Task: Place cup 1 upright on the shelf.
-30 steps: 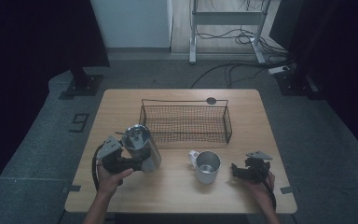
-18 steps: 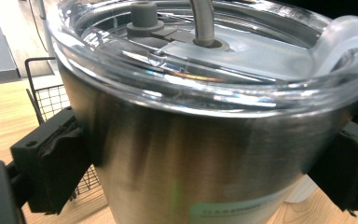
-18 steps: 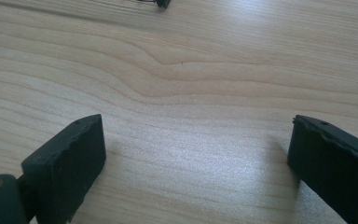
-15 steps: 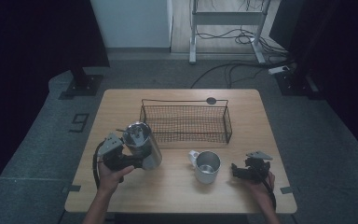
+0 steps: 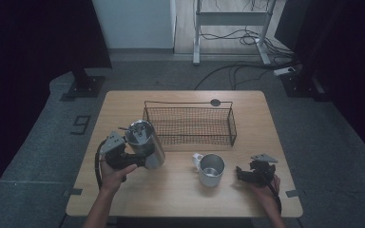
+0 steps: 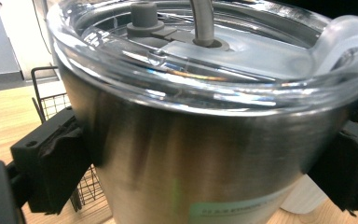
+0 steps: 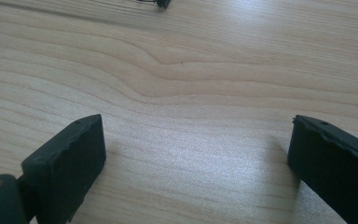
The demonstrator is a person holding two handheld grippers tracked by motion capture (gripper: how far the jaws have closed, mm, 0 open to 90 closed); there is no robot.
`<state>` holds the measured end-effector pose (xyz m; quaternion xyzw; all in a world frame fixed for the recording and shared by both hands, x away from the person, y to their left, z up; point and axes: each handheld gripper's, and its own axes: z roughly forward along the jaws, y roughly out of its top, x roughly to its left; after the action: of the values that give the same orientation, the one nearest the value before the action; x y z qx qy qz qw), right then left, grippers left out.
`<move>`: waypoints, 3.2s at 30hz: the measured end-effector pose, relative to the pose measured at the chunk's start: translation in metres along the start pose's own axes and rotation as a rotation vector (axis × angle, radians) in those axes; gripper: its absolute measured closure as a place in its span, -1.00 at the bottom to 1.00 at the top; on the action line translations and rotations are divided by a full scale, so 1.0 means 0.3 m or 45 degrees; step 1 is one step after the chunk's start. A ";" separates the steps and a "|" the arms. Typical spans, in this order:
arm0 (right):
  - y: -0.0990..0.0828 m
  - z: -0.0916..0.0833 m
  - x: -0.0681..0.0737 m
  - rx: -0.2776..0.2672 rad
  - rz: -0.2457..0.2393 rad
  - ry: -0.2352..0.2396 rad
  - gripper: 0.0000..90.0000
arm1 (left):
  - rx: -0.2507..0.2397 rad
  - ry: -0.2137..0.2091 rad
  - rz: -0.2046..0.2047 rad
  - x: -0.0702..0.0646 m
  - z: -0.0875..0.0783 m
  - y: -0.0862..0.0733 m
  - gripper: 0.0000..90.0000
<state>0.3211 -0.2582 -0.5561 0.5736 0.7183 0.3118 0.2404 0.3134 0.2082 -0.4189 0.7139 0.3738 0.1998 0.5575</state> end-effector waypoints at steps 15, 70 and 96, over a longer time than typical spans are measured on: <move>0.000 0.000 0.000 0.000 0.000 0.000 -0.91 | -0.001 0.007 -0.009 0.019 0.013 0.017 -0.91; 0.000 0.000 0.000 -0.001 0.000 -0.001 -0.91 | 0.009 0.019 -0.021 0.071 0.074 0.107 -0.91; 0.000 0.000 0.000 -0.001 0.002 -0.001 -0.91 | 0.011 0.030 -0.019 0.091 0.113 0.159 -0.91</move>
<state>0.3212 -0.2582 -0.5561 0.5741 0.7178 0.3119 0.2406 0.3694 0.2021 -0.3874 0.7110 0.3867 0.2025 0.5514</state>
